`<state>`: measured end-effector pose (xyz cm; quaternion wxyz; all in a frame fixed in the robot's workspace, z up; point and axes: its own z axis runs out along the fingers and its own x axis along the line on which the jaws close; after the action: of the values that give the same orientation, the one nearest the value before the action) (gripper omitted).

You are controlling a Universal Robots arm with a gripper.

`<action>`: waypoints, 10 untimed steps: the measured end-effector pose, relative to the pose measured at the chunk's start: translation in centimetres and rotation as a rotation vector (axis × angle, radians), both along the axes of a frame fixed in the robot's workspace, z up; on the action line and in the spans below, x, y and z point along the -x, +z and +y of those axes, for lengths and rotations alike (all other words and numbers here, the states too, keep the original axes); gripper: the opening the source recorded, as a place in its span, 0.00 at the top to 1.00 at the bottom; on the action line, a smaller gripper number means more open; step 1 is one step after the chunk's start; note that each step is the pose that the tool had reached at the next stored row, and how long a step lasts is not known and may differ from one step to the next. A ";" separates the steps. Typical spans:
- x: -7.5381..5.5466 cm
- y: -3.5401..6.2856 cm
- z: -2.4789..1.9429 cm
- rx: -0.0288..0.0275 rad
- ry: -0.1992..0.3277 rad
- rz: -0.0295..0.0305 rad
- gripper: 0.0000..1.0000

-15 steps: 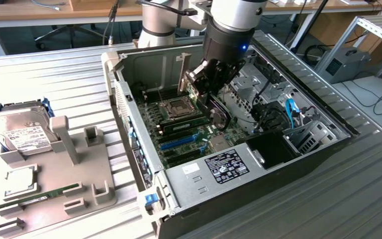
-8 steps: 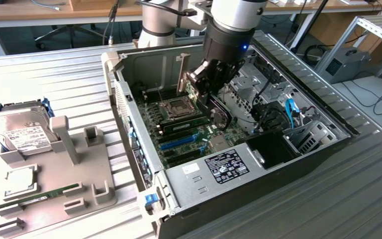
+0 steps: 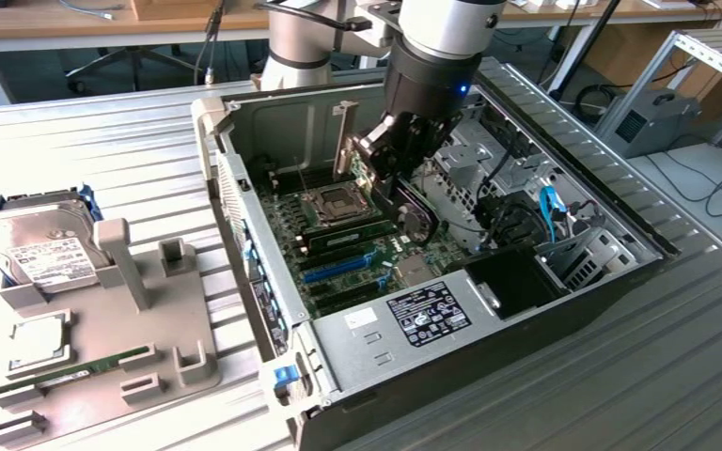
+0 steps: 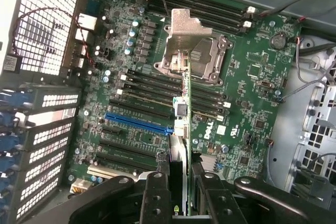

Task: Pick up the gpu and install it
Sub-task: 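Insert the gpu into the slot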

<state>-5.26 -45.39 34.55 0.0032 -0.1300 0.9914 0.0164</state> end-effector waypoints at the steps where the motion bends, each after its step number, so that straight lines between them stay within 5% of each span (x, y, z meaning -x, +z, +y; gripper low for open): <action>1: 0.0 0.00 0.00 0.0000 0.002 0.0000 0.74; 10: 0.0 0.00 0.00 0.0000 0.009 0.0000 0.74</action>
<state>-5.26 -45.38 34.55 0.0031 -0.1342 0.9908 0.0164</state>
